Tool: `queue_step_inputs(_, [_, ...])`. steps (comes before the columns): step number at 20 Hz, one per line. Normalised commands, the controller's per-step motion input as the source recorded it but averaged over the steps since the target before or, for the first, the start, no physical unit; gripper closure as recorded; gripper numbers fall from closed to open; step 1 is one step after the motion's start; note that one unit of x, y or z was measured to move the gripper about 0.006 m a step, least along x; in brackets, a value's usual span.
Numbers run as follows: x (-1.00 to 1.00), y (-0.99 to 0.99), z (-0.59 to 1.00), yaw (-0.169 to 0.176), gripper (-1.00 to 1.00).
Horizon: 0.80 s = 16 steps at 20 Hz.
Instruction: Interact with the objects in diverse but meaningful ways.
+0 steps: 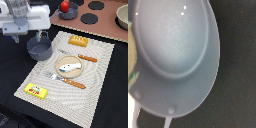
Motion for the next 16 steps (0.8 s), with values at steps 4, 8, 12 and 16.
queue_step_inputs(4, [0.87,-0.07,0.26,0.011,-1.00])
queue_step_inputs(8, [0.71,-0.05,0.00,0.070,-1.00])
queue_step_inputs(12, [0.45,0.00,0.18,0.167,-1.00])
queue_step_inputs(16, [0.25,0.00,0.31,0.204,-1.00])
